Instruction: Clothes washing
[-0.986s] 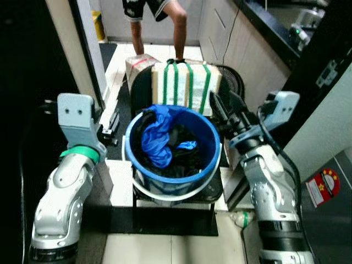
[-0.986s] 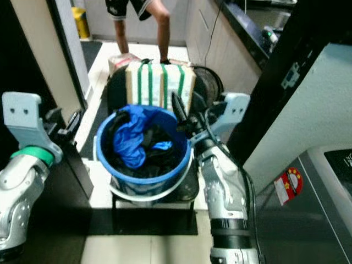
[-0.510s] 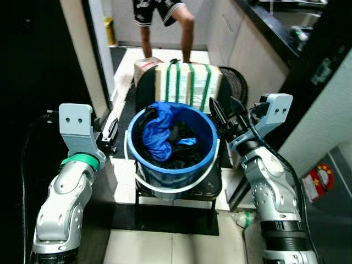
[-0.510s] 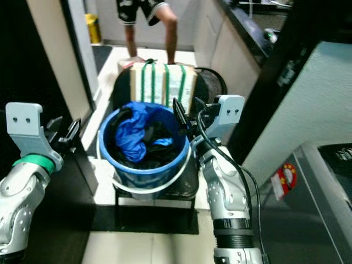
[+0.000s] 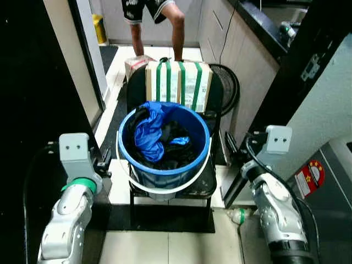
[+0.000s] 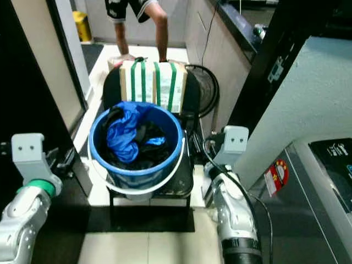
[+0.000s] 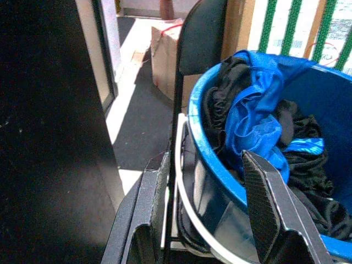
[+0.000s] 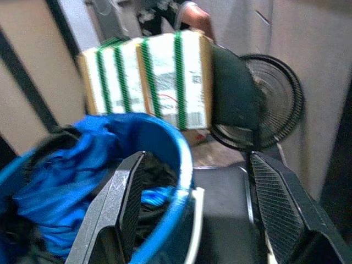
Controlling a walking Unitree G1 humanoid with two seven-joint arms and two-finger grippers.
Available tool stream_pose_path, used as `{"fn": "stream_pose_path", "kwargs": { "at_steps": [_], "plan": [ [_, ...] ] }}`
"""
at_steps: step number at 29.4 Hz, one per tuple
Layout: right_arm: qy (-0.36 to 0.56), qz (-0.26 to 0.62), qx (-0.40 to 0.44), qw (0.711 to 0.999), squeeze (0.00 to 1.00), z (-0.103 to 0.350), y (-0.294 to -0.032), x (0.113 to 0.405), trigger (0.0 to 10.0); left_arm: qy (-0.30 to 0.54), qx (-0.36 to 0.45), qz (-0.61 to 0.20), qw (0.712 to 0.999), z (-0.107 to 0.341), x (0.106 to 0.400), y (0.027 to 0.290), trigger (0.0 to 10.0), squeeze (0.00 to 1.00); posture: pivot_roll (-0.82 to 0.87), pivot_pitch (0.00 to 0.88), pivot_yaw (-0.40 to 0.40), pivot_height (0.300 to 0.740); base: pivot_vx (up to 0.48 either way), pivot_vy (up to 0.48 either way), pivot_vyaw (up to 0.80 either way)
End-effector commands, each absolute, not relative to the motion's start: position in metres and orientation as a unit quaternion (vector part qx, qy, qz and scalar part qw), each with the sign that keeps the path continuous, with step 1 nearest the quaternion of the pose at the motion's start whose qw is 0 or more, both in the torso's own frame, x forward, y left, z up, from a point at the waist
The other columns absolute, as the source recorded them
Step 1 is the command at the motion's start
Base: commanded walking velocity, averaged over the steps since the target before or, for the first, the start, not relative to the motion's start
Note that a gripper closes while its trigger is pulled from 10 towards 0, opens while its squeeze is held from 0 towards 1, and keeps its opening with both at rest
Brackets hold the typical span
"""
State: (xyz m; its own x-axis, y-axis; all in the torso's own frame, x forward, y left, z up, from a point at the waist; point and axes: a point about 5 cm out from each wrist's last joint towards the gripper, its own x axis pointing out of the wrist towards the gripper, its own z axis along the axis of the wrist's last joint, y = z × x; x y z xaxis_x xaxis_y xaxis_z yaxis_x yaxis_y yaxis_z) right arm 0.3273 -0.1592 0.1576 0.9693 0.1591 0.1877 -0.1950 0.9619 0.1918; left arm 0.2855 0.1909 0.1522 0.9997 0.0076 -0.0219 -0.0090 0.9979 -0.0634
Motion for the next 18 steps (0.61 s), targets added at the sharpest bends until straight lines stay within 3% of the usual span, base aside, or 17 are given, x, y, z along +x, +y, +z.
{"fn": "stream_pose_path", "kwargs": {
  "at_steps": [1, 8, 18],
  "plan": [
    [-0.09, 0.104, 0.107, 0.985, 0.0, 0.159, -0.154, 0.326, 10.0, 0.014, -0.025, 0.001, 1.0, 0.149, 0.285, 0.191, 10.0, 0.0, 0.09, 0.01, 0.046, 0.74, 0.0, 0.0, 0.8],
    [-0.101, 0.122, 0.1, 0.982, 0.0, 0.159, -0.143, 0.324, 10.0, -0.001, -0.026, -0.001, 1.0, 0.152, 0.286, 0.193, 10.0, 0.0, 0.1, 0.009, 0.044, 0.74, 0.261, 0.0, 0.8],
    [-0.107, 0.133, 0.11, 0.979, 0.0, 0.162, -0.139, 0.322, 10.0, -0.006, -0.031, -0.002, 1.0, 0.152, 0.285, 0.194, 10.0, 0.0, 0.1, 0.014, 0.045, 0.74, 0.342, 0.0, 0.0]
  ]
}}
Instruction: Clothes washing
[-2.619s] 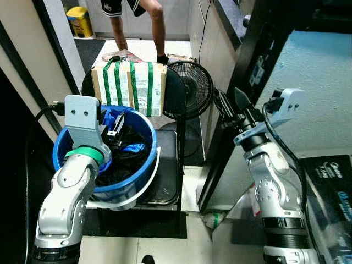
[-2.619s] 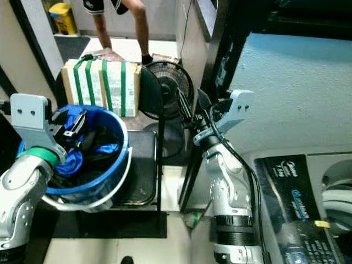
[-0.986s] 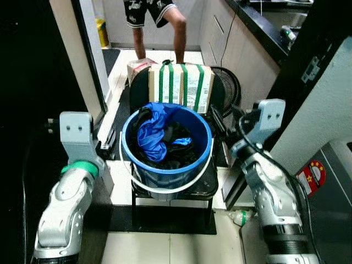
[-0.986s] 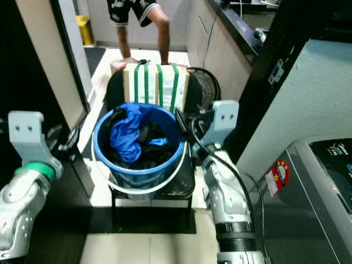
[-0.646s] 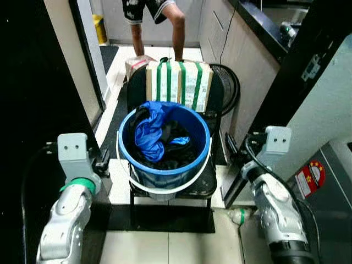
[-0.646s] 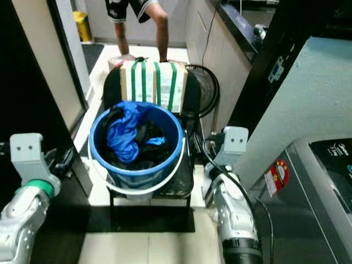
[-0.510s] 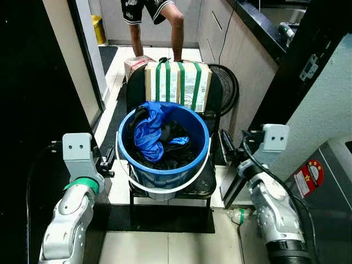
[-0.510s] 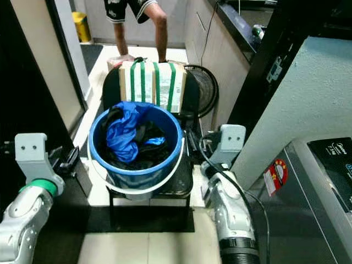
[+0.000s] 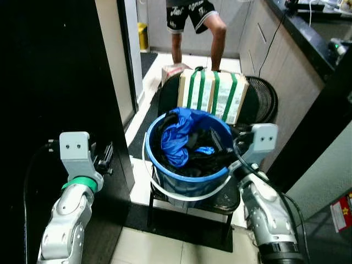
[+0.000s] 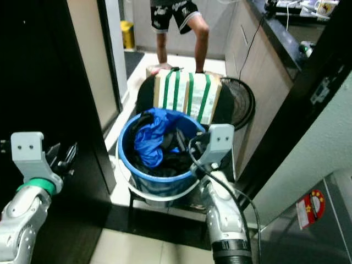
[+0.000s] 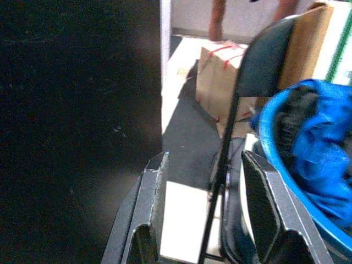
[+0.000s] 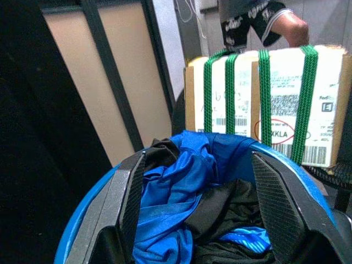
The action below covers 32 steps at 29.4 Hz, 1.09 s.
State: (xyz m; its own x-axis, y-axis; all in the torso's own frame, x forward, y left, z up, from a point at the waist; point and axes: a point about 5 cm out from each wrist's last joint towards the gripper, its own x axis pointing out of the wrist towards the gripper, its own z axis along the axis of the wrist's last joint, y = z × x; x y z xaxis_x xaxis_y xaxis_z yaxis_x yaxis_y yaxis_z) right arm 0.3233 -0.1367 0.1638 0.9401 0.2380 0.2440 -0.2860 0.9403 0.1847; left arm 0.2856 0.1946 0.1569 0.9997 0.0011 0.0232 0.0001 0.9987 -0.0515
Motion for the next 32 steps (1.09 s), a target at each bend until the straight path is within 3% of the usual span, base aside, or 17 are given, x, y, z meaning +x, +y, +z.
{"fn": "stream_pose_path", "kwargs": {
  "at_steps": [1, 17, 24, 32],
  "plan": [
    [-0.107, 0.133, 0.109, 0.979, 0.0, 0.1616, -0.1388, 0.3219, 10.0, -0.007, -0.031, -0.002, 0.999, 0.1527, 0.2845, 0.1941, 10.0, 0.0, 0.1, 0.014, 0.045, 0.74, 0.345, 0.0, 0.0],
    [-0.111, 0.141, 0.097, 0.979, 0.0, 0.1613, -0.1382, 0.3214, 10.0, -0.01, -0.032, -0.007, 0.999, 0.153, 0.2844, 0.1937, 10.0, 0.0, 0.1, 0.016, 0.046, 0.74, 0.345, 0.0, 0.0],
    [-0.116, 0.145, 0.099, 0.978, 0.0, 0.1627, -0.1366, 0.3205, 10.0, -0.01, -0.031, -0.008, 0.999, 0.1529, 0.2837, 0.194, 10.0, 0.0, 0.1, 0.018, 0.046, 0.74, 0.347, 0.0, 0.8],
    [-0.11, 0.14, 0.108, 0.978, 0.0, 0.161, -0.1366, 0.319, 10.0, -0.01, -0.034, -0.009, 0.999, 0.1525, 0.2821, 0.1946, 10.0, 0.0, 0.1, 0.028, 0.045, 0.74, 0.345, 0.0, 0.0]
  ]
}}
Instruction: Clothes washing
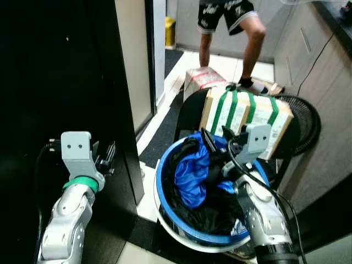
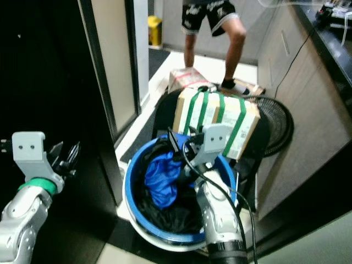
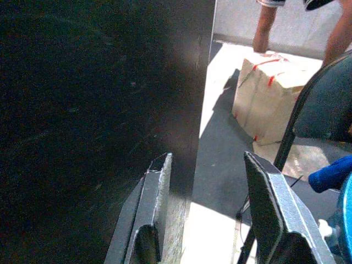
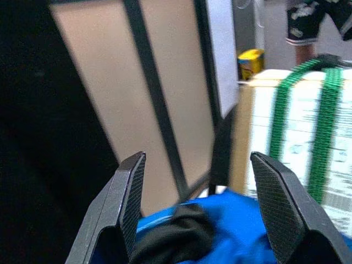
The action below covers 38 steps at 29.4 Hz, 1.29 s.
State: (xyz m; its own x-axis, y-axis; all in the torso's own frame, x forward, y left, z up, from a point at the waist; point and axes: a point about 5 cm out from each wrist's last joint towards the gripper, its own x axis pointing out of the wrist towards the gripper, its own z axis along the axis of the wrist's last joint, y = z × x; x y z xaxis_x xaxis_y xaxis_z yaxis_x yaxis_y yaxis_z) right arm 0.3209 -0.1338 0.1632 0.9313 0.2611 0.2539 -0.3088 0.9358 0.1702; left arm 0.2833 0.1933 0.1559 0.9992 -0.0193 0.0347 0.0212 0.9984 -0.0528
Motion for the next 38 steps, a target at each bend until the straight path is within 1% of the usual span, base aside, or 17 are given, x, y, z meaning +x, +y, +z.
{"fn": "stream_pose_path", "kwargs": {
  "at_steps": [1, 7, 11, 12, 13, 14, 16, 17, 20, 21, 23, 24, 25, 27, 28, 31, 38],
  "plan": [
    [-0.11, 0.14, 0.108, 0.978, 0.0, 0.161, -0.137, 0.319, 10.0, -0.01, -0.034, -0.009, 0.999, 0.152, 0.282, 0.195, 10.0, 0.0, 0.1, 0.028, 0.045, 0.74, 0.345, 0.0, 0.0],
    [-0.107, 0.142, 0.105, 0.978, 0.0, 0.159, -0.136, 0.319, 10.0, -0.014, -0.038, -0.013, 0.999, 0.153, 0.282, 0.195, 10.0, 0.0, 0.1, 0.035, 0.045, 0.74, 0.333, 0.0, 0.0],
    [-0.097, 0.132, 0.103, 0.981, 0.0, 0.154, -0.139, 0.319, 10.0, -0.026, -0.047, -0.04, 0.998, 0.154, 0.28, 0.191, 10.0, 0.0, 0.1, 0.038, 0.044, 0.74, 0.152, 0.0, 0.0],
    [-0.089, 0.125, 0.101, 0.983, 0.0, 0.15, -0.141, 0.319, 10.0, -0.029, -0.037, -0.088, 0.995, 0.152, 0.275, 0.185, 10.0, 0.0, 0.1, 0.041, 0.043, 0.74, 0.0, 0.0, 0.0],
    [-0.089, 0.125, 0.101, 0.983, 0.0, 0.15, -0.141, 0.319, 10.0, -0.029, -0.037, -0.088, 0.995, 0.152, 0.275, 0.185, 10.0, 0.0, 0.1, 0.041, 0.043, 0.74, 0.0, 0.0, 0.0],
    [-0.072, 0.123, 0.09, 0.986, 0.0, 0.139, -0.144, 0.316, 10.0, -0.02, 0.009, -0.17, 0.985, 0.144, 0.265, 0.174, 10.0, 0.0, 0.09, 0.05, 0.042, 0.74, 0.0, 0.0, 0.0],
    [-0.072, 0.123, 0.09, 0.986, 0.0, 0.139, -0.144, 0.316, 10.0, -0.02, 0.009, -0.17, 0.985, 0.144, 0.265, 0.174, 10.0, 0.0, 0.09, 0.05, 0.042, 0.74, 0.0, 0.0, 0.0],
    [-0.044, 0.122, 0.087, 0.988, 0.0, 0.123, -0.147, 0.313, 10.0, -0.002, 0.064, -0.189, 0.98, 0.134, 0.261, 0.171, 10.0, 0.0, 0.09, 0.064, 0.039, 0.74, 0.0, 0.0, 0.0],
    [-0.03, 0.118, 0.09, 0.988, 0.0, 0.116, -0.149, 0.312, 10.0, 0.003, 0.081, -0.179, 0.981, 0.132, 0.262, 0.172, 10.0, 0.0, 0.09, 0.064, 0.039, 0.74, 0.0, 0.0, 0.0],
    [-0.022, 0.115, 0.096, 0.989, 0.0, 0.111, -0.151, 0.312, 10.0, 0.005, 0.09, -0.159, 0.983, 0.131, 0.265, 0.175, 10.0, 0.0, 0.09, 0.07, 0.042, 0.74, 0.0, 0.0, 0.0],
    [-0.022, 0.115, 0.096, 0.989, 0.0, 0.111, -0.151, 0.312, 10.0, 0.005, 0.09, -0.159, 0.983, 0.131, 0.265, 0.175, 10.0, 0.0, 0.09, 0.07, 0.042, 0.74, 0.0, 0.0, 0.0],
    [-0.016, 0.115, 0.101, 0.988, 0.4, 0.108, -0.151, 0.315, 10.0, 0.006, 0.092, -0.148, 0.985, 0.131, 0.266, 0.177, 10.0, 0.0, 0.09, 0.078, 0.045, 0.74, 0.0, 0.0, 0.0],
    [-0.017, 0.121, 0.106, 0.987, 1.0, 0.108, -0.151, 0.318, 10.0, 0.006, 0.095, -0.146, 0.985, 0.132, 0.267, 0.178, 10.0, 0.0, 0.09, 0.085, 0.048, 0.74, 0.0, 0.0, 0.0],
    [-0.017, 0.121, 0.106, 0.987, 1.0, 0.108, -0.151, 0.318, 10.0, 0.006, 0.095, -0.146, 0.985, 0.132, 0.267, 0.178, 10.0, 0.0, 0.09, 0.085, 0.048, 0.74, 0.0, 0.0, 0.0],
    [-0.019, 0.136, 0.113, 0.984, 1.0, 0.109, -0.148, 0.325, 10.0, 0.006, 0.1, -0.145, 0.984, 0.134, 0.267, 0.179, 10.0, 0.0, 0.1, 0.096, 0.055, 0.74, 0.0, 0.0, 0.0],
    [-0.02, 0.149, 0.115, 0.982, 1.0, 0.109, -0.145, 0.327, 10.0, 0.008, 0.103, -0.145, 0.984, 0.135, 0.267, 0.18, 10.0, 0.0, 0.1, 0.096, 0.055, 0.74, 0.0, 0.0, 0.0],
    [-0.023, 0.191, 0.146, 0.97, 1.0, 0.115, -0.127, 0.336, 10.0, 0.016, 0.108, -0.131, 0.985, 0.137, 0.271, 0.185, 10.0, 0.0, 0.11, 0.11, 0.064, 0.74, 0.0, 0.0, 0.0]
  ]
}}
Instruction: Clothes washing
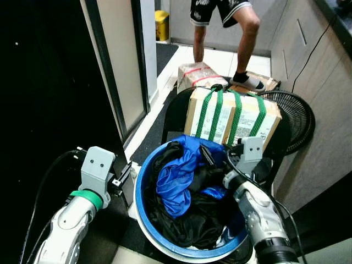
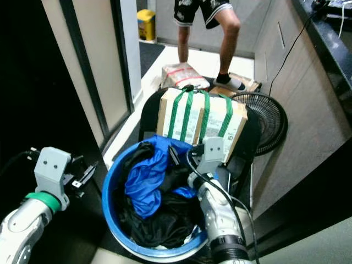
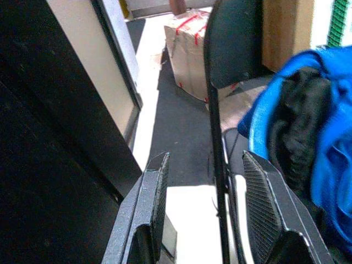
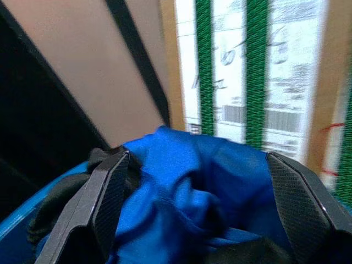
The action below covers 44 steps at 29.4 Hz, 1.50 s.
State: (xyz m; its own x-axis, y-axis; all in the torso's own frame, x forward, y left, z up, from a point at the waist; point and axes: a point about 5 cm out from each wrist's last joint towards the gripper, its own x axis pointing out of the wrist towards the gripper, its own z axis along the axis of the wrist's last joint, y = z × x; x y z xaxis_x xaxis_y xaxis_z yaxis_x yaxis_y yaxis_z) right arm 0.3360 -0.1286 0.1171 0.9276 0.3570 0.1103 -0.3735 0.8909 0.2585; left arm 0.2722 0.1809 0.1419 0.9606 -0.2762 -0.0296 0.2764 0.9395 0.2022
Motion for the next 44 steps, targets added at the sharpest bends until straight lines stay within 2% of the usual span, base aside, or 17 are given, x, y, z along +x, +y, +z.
{"fn": "stream_pose_path", "kwargs": {
  "at_steps": [1, 10, 13, 19, 20, 21, 22, 30, 31, 32, 34, 35, 44],
  "plan": [
    [-0.011, 0.207, 0.139, 0.968, 1.0, 0.113, -0.118, 0.339, 10.0, 0.016, 0.109, -0.127, 0.986, 0.137, 0.272, 0.186, 10.0, 0.0, 0.11, 0.11, 0.064, 0.74, 0.0, 0.0, 0.0],
    [0.012, 0.242, 0.13, 0.961, 1.0, 0.107, -0.095, 0.345, 10.0, 0.019, 0.115, -0.131, 0.984, 0.136, 0.272, 0.184, 10.0, 0.0, 0.12, 0.119, 0.072, 0.74, 0.0, 0.0, 0.0],
    [0.044, 0.315, 0.107, 0.942, 1.0, 0.101, -0.059, 0.341, 10.0, 0.028, 0.123, -0.137, 0.983, 0.137, 0.269, 0.187, 10.0, 0.0, 0.14, 0.122, 0.084, 0.74, 0.0, 0.0, 0.0],
    [0.051, 0.322, 0.1, 0.94, 1.0, 0.098, -0.054, 0.34, 10.0, 0.029, 0.124, -0.137, 0.982, 0.137, 0.269, 0.187, 10.0, 0.0, 0.14, 0.123, 0.082, 0.74, 0.0, 0.0, 0.0],
    [0.058, 0.325, 0.094, 0.939, 0.86, 0.095, -0.052, 0.339, 10.0, 0.031, 0.124, -0.137, 0.982, 0.136, 0.268, 0.188, 10.0, 0.0, 0.14, 0.123, 0.082, 0.74, 0.0, 0.0, 0.0],
    [0.058, 0.325, 0.094, 0.939, 0.86, 0.095, -0.052, 0.339, 10.0, 0.031, 0.124, -0.137, 0.982, 0.136, 0.268, 0.188, 10.0, 0.0, 0.14, 0.123, 0.082, 0.74, 0.0, 0.0, 0.0],
    [0.063, 0.329, 0.09, 0.938, 0.0, 0.093, -0.049, 0.337, 10.0, 0.032, 0.125, -0.136, 0.982, 0.136, 0.268, 0.188, 10.0, 0.0, 0.14, 0.123, 0.081, 0.74, 0.0, 0.0, 0.0],
    [0.067, 0.373, 0.075, 0.922, 0.0, 0.086, -0.03, 0.327, 10.0, 0.034, 0.123, -0.134, 0.983, 0.134, 0.267, 0.186, 10.0, 0.0, 0.14, 0.126, 0.074, 0.74, 0.0, 0.0, 0.0],
    [0.069, 0.38, 0.072, 0.92, 0.0, 0.084, -0.027, 0.326, 9.0, 0.034, 0.122, -0.134, 0.983, 0.134, 0.267, 0.186, 10.0, 0.0, 0.14, 0.125, 0.071, 0.74, 0.0, 0.0, 0.0],
    [0.072, 0.385, 0.071, 0.917, 0.0, 0.083, -0.025, 0.325, 3.2, 0.034, 0.122, -0.133, 0.983, 0.135, 0.267, 0.186, 10.0, 0.0, 0.14, 0.126, 0.07, 0.74, 0.0, 0.0, 0.0],
    [0.072, 0.385, 0.071, 0.917, 0.0, 0.083, -0.025, 0.325, 3.2, 0.034, 0.122, -0.133, 0.983, 0.135, 0.267, 0.186, 10.0, 0.0, 0.14, 0.126, 0.07, 0.74, 0.0, 0.0, 0.0],
    [0.072, 0.389, 0.072, 0.916, 0.0, 0.083, -0.024, 0.324, 0.0, 0.033, 0.122, -0.132, 0.983, 0.135, 0.268, 0.186, 10.0, 0.0, 0.14, 0.126, 0.07, 0.74, 0.0, 0.0, 0.0],
    [0.072, 0.395, 0.073, 0.913, 0.0, 0.083, -0.023, 0.324, 0.0, 0.034, 0.12, -0.13, 0.984, 0.135, 0.269, 0.184, 10.0, 0.0, 0.14, 0.129, 0.068, 0.74, 0.0, 0.0, 0.0]
  ]
}}
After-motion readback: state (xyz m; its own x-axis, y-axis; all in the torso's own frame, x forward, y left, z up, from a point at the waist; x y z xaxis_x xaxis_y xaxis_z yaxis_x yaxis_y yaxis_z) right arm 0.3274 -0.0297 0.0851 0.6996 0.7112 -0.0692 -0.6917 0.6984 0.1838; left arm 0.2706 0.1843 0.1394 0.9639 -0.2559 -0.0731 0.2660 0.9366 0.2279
